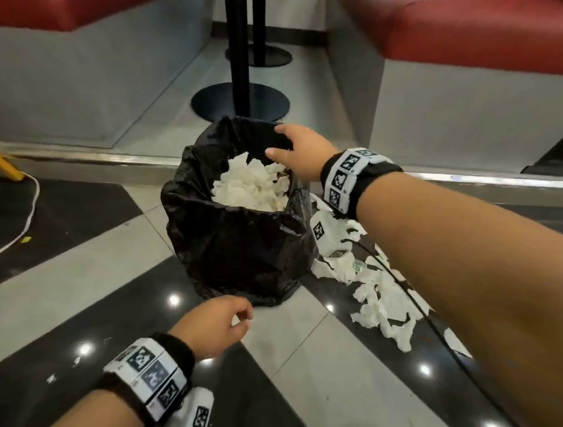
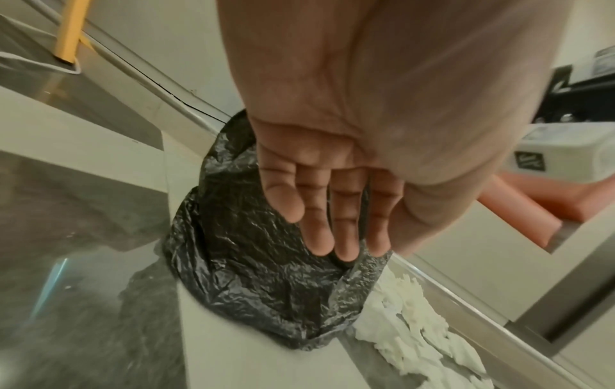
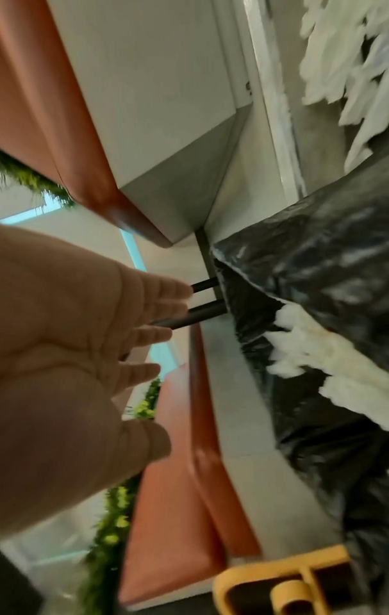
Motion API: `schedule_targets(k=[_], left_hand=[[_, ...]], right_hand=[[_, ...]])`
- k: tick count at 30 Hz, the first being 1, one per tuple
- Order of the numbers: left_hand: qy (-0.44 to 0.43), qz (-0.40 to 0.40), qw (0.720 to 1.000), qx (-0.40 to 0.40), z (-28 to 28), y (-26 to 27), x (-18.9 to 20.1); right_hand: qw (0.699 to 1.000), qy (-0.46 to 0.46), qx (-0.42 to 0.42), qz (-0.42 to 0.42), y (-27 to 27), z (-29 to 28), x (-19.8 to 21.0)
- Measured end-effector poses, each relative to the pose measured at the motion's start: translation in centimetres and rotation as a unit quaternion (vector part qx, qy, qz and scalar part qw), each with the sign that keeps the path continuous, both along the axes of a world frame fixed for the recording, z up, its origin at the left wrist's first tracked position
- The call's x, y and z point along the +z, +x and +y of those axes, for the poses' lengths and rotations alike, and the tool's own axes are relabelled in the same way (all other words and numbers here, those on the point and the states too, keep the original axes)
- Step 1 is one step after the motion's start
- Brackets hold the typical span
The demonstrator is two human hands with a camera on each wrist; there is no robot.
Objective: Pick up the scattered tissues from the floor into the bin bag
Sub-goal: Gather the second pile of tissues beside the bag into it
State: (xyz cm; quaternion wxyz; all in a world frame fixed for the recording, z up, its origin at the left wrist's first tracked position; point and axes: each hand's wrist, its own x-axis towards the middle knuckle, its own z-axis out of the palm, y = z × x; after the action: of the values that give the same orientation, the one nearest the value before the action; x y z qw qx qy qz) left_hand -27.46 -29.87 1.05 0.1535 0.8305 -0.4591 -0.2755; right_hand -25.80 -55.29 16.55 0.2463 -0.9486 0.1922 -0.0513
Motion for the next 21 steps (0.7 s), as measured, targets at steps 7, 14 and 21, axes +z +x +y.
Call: schedule_targets(k=[7,14,21], left_hand=[[0.150,-0.070,0.977,-0.133,-5.1,-0.8,-0.1],[0.228,-0.174,0.928,-0.236,-13.2,-1.5,6.0],[0.123,-0.168,0.974,-0.093,-25.4,-6.3,1.8]], right_hand=[[0.986,-0.064,-0.007,0.152,-14.9,-10.0,0.0],[0.956,-0.058,-0.110,0.265,-26.5,-20.3,-12.0],[0.957,0.054,-0.097,0.267,-29.5,-22.6,-19.5]])
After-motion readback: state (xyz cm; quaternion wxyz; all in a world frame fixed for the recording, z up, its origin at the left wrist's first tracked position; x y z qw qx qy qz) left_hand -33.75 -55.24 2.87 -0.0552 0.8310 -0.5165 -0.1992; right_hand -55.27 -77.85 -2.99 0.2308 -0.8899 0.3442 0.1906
